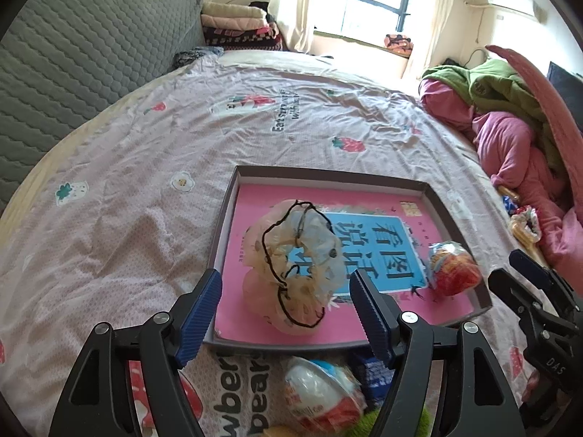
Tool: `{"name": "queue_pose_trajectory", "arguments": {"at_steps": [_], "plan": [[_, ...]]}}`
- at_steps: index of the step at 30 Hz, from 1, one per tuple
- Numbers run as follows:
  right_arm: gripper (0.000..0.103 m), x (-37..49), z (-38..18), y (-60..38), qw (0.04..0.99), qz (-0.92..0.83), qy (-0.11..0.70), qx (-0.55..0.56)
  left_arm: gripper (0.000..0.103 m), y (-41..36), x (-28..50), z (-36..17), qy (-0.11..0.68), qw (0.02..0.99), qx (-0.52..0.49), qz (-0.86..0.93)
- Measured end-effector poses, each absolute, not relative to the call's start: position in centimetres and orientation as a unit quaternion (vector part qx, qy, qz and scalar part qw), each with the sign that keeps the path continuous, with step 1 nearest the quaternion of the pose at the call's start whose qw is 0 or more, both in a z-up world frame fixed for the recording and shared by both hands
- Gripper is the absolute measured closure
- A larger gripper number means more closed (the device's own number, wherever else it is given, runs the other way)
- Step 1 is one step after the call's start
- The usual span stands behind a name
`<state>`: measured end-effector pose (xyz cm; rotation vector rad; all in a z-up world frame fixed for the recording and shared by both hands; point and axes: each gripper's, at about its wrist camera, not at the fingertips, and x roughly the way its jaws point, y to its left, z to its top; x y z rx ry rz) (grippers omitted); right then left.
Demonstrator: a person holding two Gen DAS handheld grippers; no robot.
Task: Organize objects
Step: 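Lower the scrunchie onto the book and open the left tool, then withdraw the left tool from the box and move toward the walnut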
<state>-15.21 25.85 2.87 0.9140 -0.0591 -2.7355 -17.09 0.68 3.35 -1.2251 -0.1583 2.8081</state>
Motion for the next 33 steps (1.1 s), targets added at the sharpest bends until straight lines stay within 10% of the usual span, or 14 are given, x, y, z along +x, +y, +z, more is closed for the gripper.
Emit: {"name": "queue_pose_trajectory", "arguments": {"at_steps": [33], "plan": [[0.029,-9.1,6.3,24.7,0.147,-0.962,-0.009,0.229,0.028,0.4,-9.7,5.6,-0.05,0.024,-0.371,0.927]]}}
